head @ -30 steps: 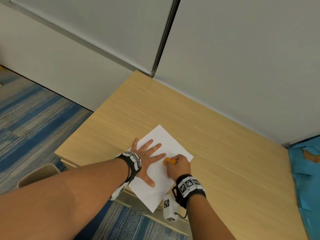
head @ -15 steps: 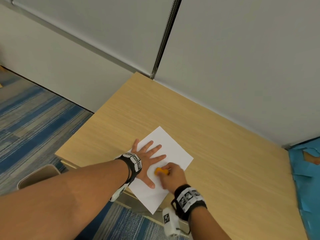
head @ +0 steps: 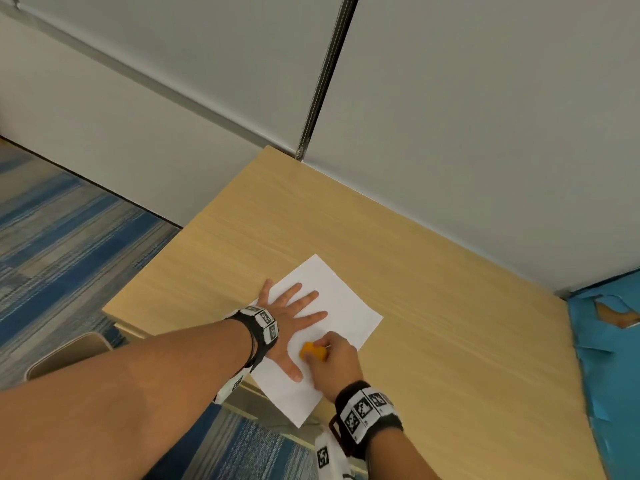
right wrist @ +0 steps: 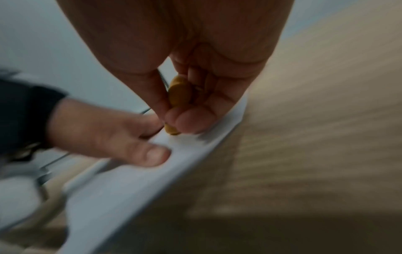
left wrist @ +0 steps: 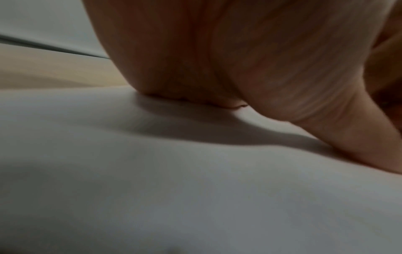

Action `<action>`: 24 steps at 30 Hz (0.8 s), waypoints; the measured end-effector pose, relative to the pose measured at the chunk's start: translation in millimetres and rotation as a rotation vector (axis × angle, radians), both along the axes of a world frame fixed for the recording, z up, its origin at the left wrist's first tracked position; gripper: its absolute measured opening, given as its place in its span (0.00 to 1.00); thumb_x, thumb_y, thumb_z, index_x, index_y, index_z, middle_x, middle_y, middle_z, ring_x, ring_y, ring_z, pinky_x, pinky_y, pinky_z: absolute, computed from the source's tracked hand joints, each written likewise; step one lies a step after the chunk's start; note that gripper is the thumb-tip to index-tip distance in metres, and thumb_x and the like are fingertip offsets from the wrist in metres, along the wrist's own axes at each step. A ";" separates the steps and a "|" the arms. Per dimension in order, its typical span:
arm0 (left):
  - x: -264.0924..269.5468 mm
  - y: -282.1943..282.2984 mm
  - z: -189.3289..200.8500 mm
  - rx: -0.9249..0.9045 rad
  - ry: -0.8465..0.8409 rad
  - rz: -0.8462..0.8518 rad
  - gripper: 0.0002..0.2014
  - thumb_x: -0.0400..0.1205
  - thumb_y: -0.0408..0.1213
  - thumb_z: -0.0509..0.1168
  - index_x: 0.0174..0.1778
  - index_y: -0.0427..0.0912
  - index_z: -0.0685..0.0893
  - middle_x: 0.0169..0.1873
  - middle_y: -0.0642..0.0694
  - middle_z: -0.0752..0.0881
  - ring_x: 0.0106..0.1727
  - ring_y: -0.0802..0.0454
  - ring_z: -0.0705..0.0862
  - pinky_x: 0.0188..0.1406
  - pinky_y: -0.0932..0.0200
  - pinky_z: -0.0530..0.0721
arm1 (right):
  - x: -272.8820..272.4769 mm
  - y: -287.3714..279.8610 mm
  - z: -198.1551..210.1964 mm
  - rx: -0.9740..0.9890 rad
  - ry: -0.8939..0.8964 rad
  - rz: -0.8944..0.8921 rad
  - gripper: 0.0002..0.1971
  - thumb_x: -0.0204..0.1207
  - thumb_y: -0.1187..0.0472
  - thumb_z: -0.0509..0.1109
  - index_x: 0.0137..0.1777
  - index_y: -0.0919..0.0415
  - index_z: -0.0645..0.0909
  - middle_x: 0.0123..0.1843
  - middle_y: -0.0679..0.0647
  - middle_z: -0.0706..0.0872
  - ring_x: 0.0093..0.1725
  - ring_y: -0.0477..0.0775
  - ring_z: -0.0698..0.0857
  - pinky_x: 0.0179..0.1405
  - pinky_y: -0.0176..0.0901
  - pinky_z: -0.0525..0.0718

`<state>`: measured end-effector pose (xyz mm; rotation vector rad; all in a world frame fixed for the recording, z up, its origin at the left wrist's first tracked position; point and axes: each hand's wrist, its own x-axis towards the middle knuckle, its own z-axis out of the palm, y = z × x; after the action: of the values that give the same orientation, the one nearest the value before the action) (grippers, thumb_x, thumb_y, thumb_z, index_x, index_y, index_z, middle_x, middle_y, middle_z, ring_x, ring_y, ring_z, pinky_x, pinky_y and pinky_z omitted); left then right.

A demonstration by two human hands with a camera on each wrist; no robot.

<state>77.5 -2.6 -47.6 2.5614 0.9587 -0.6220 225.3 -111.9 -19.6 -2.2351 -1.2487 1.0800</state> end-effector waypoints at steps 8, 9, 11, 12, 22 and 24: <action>-3.2 10.0 10.0 -0.011 0.087 -0.119 0.70 0.59 0.84 0.70 0.83 0.73 0.25 0.84 0.53 0.18 0.85 0.39 0.19 0.69 0.11 0.24 | 61.9 7.2 14.3 0.143 0.229 -0.379 0.08 0.81 0.64 0.74 0.50 0.62 0.76 0.32 0.61 0.86 0.26 0.58 0.83 0.34 0.54 0.88; -5.4 14.2 13.9 -0.006 0.099 -0.170 0.70 0.60 0.83 0.71 0.84 0.73 0.27 0.85 0.53 0.20 0.86 0.39 0.20 0.70 0.11 0.25 | 60.6 2.8 13.0 0.128 0.269 -0.378 0.07 0.82 0.64 0.73 0.50 0.62 0.76 0.33 0.61 0.86 0.26 0.58 0.84 0.34 0.54 0.88; -12.3 22.1 22.1 -0.028 0.109 -0.243 0.67 0.63 0.77 0.76 0.87 0.73 0.35 0.87 0.52 0.24 0.87 0.41 0.22 0.73 0.13 0.27 | 52.3 -6.1 9.9 0.075 0.364 -0.374 0.07 0.83 0.64 0.73 0.50 0.62 0.76 0.34 0.61 0.86 0.27 0.57 0.84 0.31 0.50 0.88; -15.7 25.4 25.0 -0.047 0.097 -0.248 0.65 0.63 0.75 0.77 0.87 0.74 0.39 0.88 0.53 0.27 0.87 0.42 0.23 0.74 0.15 0.26 | 47.3 -9.0 7.0 0.053 0.418 -0.383 0.08 0.83 0.65 0.73 0.51 0.62 0.75 0.34 0.62 0.86 0.26 0.57 0.84 0.28 0.47 0.87; 2.4 14.4 -5.2 0.017 -0.002 -0.065 0.56 0.71 0.84 0.58 0.84 0.72 0.28 0.87 0.56 0.23 0.88 0.41 0.24 0.78 0.19 0.29 | 17.0 -1.7 4.0 -0.029 0.489 -0.321 0.06 0.82 0.66 0.73 0.55 0.62 0.78 0.32 0.61 0.85 0.24 0.56 0.80 0.22 0.40 0.78; 2.3 14.2 -8.8 0.034 -0.013 -0.060 0.57 0.70 0.85 0.57 0.84 0.72 0.28 0.87 0.56 0.24 0.88 0.41 0.25 0.78 0.20 0.29 | 12.5 2.3 7.6 -0.051 0.395 -0.218 0.07 0.81 0.62 0.75 0.49 0.62 0.79 0.33 0.62 0.88 0.25 0.56 0.84 0.22 0.39 0.79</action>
<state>79.8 11.6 -56.4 2.6289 0.8987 -0.6100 237.9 -109.5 -12.1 -2.0029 -0.8034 1.3893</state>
